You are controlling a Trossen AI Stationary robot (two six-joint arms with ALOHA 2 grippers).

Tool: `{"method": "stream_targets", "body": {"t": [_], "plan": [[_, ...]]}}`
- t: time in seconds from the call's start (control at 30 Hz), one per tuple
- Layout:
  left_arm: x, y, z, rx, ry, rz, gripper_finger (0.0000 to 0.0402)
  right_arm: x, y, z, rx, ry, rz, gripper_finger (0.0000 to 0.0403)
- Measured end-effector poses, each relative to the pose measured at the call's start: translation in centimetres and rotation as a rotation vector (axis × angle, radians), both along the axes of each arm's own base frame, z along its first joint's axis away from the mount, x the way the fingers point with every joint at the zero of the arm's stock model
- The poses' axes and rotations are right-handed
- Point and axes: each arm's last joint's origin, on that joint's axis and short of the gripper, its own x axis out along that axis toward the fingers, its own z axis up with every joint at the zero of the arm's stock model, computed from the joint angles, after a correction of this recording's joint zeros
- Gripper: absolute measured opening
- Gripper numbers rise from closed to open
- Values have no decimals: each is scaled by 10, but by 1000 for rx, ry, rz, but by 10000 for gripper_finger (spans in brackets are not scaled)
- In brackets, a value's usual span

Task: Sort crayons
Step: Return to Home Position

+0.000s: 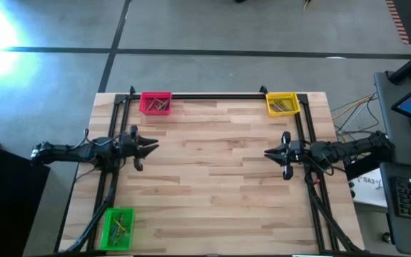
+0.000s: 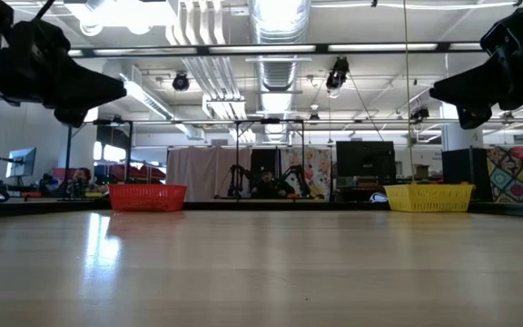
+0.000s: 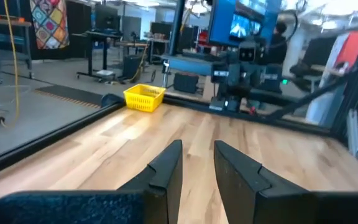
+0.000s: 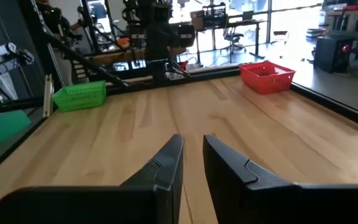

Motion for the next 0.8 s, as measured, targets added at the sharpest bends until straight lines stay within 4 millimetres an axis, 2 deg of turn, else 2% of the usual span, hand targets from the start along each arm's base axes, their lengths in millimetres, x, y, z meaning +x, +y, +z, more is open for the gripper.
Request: {"method": "stream_targets", "body": {"t": [0.3,0.53,0.8], "plan": [[4,0,-4,44,74,6,75,4,1,-5,-13,59,-1,54],[5,0,-2,34,67,7,75,4,0,-3,-63,51,-36,54],[6,0,-2,32,71,7,75,0,-7,27,0,-111,-273,54]]}}
